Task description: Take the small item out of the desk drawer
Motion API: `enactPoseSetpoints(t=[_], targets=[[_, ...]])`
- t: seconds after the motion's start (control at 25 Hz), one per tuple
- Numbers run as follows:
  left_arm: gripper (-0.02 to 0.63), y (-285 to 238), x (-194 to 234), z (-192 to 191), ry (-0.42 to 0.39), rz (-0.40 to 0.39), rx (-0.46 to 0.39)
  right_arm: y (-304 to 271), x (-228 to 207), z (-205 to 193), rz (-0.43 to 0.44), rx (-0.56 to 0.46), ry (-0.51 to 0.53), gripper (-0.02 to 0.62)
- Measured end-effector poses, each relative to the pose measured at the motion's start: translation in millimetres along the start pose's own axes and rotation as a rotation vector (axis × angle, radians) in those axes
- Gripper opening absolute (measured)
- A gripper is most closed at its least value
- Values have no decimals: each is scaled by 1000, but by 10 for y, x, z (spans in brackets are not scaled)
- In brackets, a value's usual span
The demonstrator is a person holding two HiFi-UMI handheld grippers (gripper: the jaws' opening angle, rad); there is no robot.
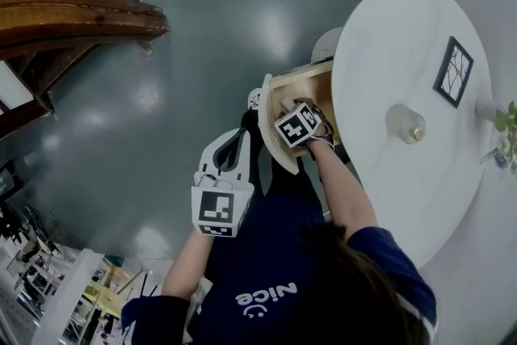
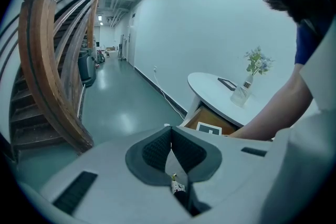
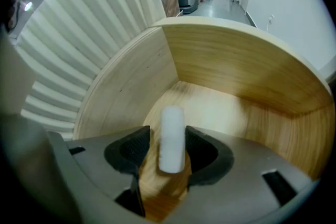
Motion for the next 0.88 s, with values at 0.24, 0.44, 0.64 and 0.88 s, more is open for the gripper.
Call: enactPoseSetpoints(t=[0.24,0.44,0.64,0.88], targets=[[5,10,-9,-59,10,-1,15,-57,0,-1,-8,5,30,230],[5,7,6,-97,22,-4,24,-75,-41,-2,-49,2,40,183],[5,-5,-28,-114,14,-5,30,-79,-64,-29,-71,3,67,150],[5,4,-21,-92,6,-6,33,-14,-69,13,-54,-28,-26,137]])
Point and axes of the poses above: the fingertips, and each gripper's own axes: y backward along the fingers, x to its left, z out of its top, the point moved 8 cm from there along y, backward along the fingers, and after that the axes turned 1 degree about z, right-handed, at the moved point
